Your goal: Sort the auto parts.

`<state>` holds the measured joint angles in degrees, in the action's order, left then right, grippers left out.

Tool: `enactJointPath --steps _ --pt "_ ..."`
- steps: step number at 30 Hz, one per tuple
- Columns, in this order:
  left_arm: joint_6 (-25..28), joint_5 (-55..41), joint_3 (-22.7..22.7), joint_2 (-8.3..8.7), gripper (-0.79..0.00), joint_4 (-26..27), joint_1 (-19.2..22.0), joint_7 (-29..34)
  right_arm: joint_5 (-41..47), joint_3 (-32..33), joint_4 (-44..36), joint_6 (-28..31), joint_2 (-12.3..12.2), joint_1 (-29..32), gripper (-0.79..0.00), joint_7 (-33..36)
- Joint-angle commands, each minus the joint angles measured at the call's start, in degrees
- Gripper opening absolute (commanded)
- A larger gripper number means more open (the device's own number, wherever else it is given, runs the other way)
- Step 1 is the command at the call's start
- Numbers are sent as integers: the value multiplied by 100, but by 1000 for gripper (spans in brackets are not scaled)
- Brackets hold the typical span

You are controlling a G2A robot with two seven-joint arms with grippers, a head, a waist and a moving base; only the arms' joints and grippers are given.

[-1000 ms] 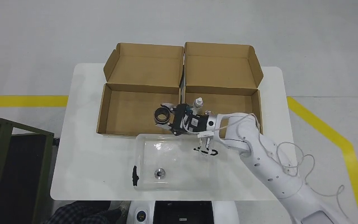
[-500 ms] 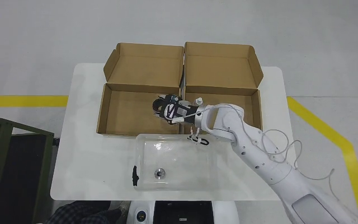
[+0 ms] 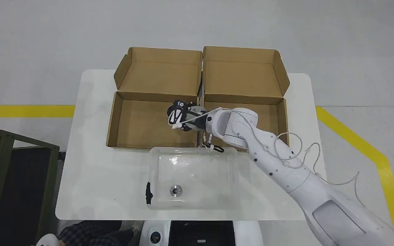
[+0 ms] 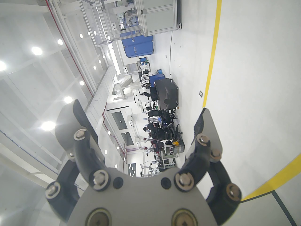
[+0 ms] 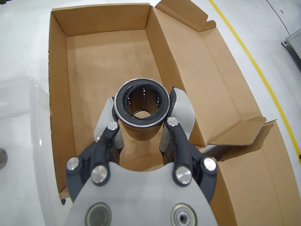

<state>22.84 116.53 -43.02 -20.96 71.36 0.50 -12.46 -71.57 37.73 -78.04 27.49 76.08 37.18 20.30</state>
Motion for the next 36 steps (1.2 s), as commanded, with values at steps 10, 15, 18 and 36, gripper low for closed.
enactJointPath --steps 10,15,18,36 --pt "0 0 0 0 0 0 0 0 -73 -243 629 -38 251 -266 -717 58" --pt "0 0 0 0 0 0 0 0 -107 -318 847 -15 354 -367 -579 114" --pt "0 0 0 0 0 0 0 0 -127 -345 956 2 406 -405 -542 129" --pt "0 0 0 0 0 0 0 0 -298 -195 1178 208 514 -378 -145 235"
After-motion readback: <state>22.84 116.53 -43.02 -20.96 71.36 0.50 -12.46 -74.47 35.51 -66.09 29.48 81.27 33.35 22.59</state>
